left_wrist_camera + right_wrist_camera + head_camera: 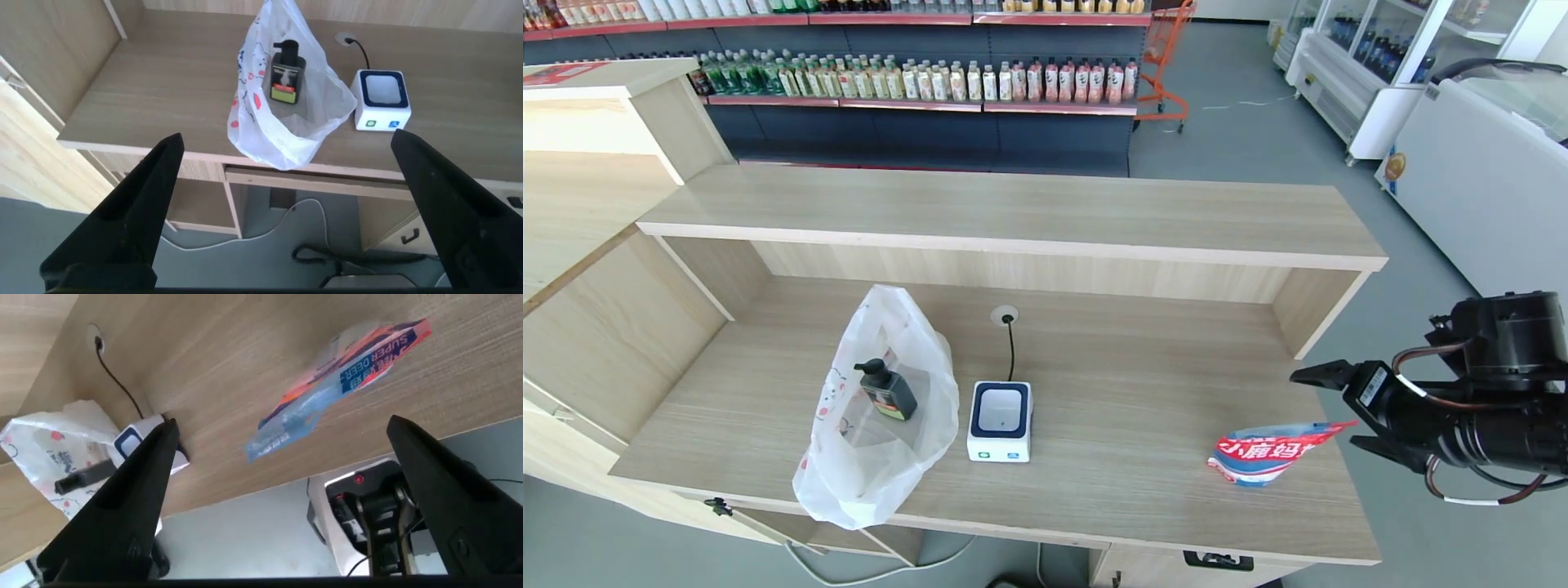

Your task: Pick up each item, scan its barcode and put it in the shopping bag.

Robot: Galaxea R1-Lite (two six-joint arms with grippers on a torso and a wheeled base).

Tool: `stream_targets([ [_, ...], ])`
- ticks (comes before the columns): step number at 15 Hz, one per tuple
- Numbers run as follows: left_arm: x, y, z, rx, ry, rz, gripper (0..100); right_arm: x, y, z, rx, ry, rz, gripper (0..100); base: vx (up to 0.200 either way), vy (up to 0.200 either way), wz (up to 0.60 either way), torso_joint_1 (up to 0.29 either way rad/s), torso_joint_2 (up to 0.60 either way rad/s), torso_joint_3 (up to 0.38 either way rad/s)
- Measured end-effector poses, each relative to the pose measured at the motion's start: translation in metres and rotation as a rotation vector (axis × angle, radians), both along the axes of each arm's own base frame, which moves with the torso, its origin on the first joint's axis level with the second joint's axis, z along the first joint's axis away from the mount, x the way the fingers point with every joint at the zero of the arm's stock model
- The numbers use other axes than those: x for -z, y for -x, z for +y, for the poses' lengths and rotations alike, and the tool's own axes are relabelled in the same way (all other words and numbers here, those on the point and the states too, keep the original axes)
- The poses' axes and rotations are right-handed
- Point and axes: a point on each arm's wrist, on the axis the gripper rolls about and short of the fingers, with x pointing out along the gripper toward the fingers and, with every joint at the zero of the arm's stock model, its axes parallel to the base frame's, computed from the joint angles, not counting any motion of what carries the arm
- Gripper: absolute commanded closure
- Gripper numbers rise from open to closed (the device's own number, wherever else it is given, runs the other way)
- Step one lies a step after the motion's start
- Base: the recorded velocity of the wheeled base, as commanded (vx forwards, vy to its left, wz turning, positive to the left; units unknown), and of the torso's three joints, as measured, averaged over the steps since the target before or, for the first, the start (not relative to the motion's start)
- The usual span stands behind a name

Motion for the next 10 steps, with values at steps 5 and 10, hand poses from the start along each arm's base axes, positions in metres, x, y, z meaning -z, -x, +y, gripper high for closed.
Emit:
stream_targets([
  [5,0.0,0.0,0.0,0.0,0.0,0.0,0,0.021,-0.004,-0.004,0.084,0.031,0.084,0,0.0,0.0,0.0,0.0,0.0,0.0],
  [10,0.0,0.0,0.0,0.0,0.0,0.0,0,0.042,-0.014,-0.004,0.089,0.042,0.152,0,0.0,0.0,0.0,0.0,0.0,0.0],
])
